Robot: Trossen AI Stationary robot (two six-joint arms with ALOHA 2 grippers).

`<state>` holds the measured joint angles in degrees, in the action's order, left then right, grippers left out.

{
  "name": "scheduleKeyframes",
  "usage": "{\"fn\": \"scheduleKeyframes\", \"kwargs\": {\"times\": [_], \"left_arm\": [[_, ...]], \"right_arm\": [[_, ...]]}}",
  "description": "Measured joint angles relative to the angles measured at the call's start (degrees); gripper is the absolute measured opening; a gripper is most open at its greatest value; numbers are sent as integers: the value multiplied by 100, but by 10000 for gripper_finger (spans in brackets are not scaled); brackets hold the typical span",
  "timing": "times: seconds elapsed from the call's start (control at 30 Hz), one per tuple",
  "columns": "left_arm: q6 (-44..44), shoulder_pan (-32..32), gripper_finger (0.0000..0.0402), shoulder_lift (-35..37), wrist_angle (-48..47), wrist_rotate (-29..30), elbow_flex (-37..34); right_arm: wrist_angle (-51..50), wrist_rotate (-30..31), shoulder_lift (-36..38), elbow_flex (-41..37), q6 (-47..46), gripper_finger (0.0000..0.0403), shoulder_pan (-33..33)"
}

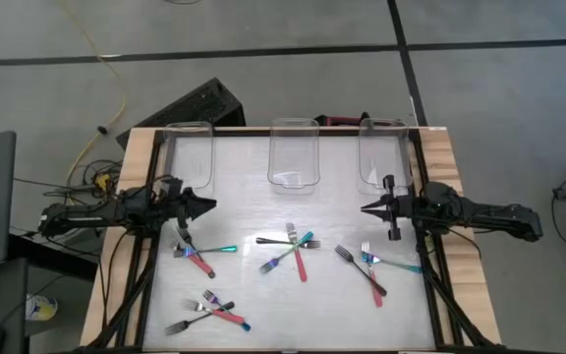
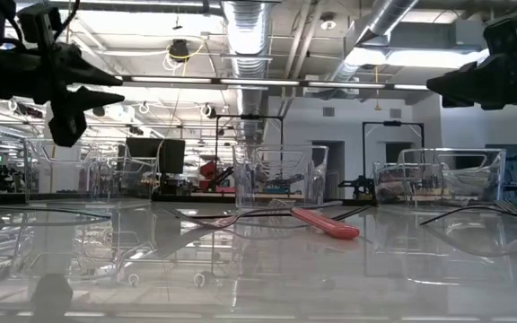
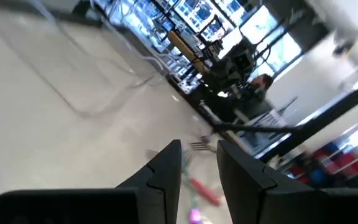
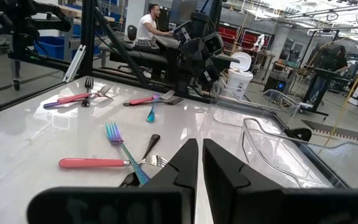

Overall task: Sort silverware by color (type)
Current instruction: Put the top right iridescent fork into the right transparent bin

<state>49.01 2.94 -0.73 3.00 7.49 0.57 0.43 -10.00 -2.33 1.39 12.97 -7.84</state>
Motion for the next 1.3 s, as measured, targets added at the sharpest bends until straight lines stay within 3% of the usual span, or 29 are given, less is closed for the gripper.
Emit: {"fn": "scheduleKeyframes", "kwargs": {"times": [0.13,0.3,0.43,0.53,0.67,0.87,1.03,1.3], "left_arm": [[1120,0,89,2,88,-324,1],[1475,-2,89,-28,36,-271,111],[885,-2,89,-138,153,-119,601],[163,-2,89,-364,113,-121,1053],[-851,-2,89,-845,43,-231,1809],[-2281,-2,89,-2025,-766,-488,3134],[-3327,-2,89,-3044,-2005,-576,4232],[-3767,-2,89,-4176,-2953,-741,4905]], "right_arm": [[40,0,-1,-2,321,49,-1],[172,-13,-2,-10,508,49,0],[1179,74,3,-17,129,49,-7],[2084,728,-17,-11,-874,49,-22],[2207,994,-268,386,-1568,49,21],[1977,1361,-1617,1530,-1644,49,303],[1008,1460,-3074,2910,-1617,49,671],[-893,1463,-5280,5300,-1744,49,1664]]}}
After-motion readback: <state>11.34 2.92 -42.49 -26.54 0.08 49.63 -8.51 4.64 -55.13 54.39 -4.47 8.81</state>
